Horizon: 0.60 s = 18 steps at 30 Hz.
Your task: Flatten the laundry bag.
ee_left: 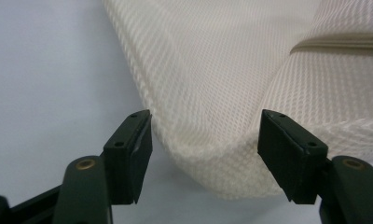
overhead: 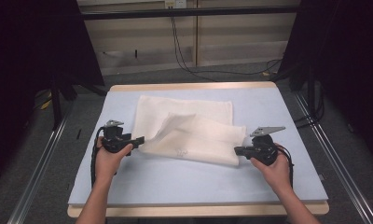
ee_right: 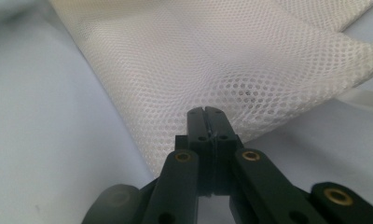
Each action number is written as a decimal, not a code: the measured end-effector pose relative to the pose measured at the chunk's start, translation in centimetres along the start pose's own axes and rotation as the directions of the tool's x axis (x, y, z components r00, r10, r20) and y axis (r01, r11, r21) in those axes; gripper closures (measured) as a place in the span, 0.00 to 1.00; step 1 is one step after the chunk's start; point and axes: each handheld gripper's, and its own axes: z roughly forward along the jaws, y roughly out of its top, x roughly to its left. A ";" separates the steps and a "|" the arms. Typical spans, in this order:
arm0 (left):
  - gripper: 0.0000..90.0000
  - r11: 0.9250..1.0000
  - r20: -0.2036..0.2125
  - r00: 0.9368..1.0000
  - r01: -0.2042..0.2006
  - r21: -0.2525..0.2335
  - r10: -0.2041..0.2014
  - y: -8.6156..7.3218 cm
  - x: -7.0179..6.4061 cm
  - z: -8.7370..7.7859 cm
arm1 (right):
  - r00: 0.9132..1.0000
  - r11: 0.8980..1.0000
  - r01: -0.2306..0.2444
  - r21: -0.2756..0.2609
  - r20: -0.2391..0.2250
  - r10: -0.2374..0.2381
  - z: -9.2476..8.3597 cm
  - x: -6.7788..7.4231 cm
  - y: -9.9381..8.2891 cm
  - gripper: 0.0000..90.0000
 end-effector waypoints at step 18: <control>0.37 0.983 0.246 0.960 -0.159 0.088 0.133 -0.4 -4.1 3.7 | 1.000 1.000 -0.008 0.007 -0.007 0.008 0.2 -0.2 0.4 0.93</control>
